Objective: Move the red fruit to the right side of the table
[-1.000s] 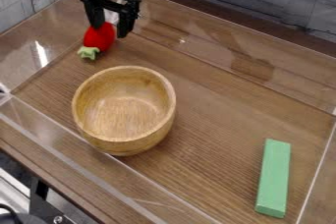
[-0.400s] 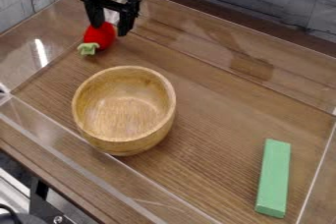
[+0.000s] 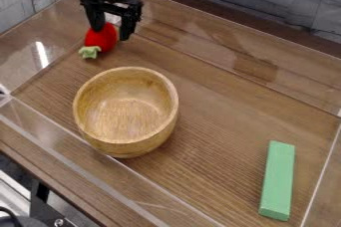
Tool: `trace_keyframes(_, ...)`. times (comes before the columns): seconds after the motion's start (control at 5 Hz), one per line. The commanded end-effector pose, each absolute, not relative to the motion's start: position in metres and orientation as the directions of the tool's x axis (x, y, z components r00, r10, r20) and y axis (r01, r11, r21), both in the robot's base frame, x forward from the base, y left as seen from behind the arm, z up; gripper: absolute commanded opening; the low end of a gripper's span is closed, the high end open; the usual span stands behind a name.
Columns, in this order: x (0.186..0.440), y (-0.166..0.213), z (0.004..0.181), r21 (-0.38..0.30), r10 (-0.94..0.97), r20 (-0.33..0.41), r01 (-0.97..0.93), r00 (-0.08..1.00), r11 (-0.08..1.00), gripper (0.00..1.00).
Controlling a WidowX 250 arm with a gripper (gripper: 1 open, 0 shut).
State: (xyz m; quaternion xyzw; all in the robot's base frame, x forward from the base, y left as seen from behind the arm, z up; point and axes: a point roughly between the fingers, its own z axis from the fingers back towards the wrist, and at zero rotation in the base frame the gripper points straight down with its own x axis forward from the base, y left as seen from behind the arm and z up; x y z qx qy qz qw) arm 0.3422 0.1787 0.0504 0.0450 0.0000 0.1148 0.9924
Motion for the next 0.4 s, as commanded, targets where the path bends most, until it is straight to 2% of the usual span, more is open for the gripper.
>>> trace_keyframes(0.0,0.3461,0.1814,0.0816,0.114,0.244,0.093,-0.254,0.965,0.961,1.00)
trace_keyframes(0.2,0.3465,0.1798,0.0845,0.119,0.250,0.101,-0.261,0.963,0.958,1.00)
